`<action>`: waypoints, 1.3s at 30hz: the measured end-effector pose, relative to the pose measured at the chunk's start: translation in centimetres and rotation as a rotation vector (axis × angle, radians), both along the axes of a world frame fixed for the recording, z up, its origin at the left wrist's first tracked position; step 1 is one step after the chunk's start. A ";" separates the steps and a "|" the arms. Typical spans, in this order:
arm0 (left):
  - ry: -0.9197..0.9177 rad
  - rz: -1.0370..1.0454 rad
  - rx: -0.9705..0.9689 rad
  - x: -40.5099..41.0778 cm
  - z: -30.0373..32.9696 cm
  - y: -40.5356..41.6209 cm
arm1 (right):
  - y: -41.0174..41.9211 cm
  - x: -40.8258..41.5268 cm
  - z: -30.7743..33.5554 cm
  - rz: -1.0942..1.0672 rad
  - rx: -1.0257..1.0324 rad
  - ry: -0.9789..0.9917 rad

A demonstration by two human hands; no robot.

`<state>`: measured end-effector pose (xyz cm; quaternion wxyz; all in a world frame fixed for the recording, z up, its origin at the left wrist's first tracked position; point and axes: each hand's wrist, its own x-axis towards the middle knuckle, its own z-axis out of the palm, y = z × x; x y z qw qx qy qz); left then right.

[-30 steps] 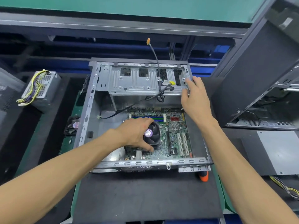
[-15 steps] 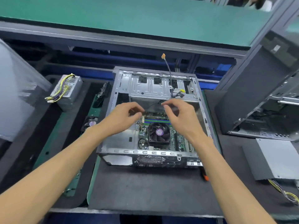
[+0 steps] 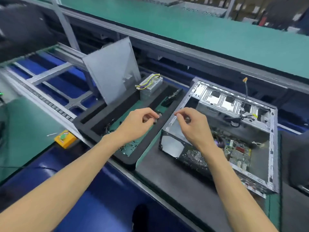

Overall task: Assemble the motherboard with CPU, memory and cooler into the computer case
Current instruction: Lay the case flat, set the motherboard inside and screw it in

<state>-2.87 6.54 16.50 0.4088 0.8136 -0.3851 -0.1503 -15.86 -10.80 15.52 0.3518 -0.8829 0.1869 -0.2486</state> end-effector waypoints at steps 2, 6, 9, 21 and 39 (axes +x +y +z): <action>0.001 0.078 0.024 -0.2 0.0 2.8 | 1.7 0.5 -0.3 0.046 0.010 -0.021; 0.011 0.170 0.069 0.3 -0.4 6.9 | 5.1 1.5 -1.0 0.126 0.038 -0.057; 0.028 0.227 0.076 1.4 -1.2 8.8 | 7.1 2.4 -1.8 0.160 0.057 -0.053; 0.147 0.080 0.224 9.8 -8.4 9.0 | 10.6 9.3 -5.2 -0.011 0.091 0.002; -0.223 -0.353 0.821 11.7 -21.3 1.6 | 14.2 10.8 -15.0 -0.368 0.324 0.224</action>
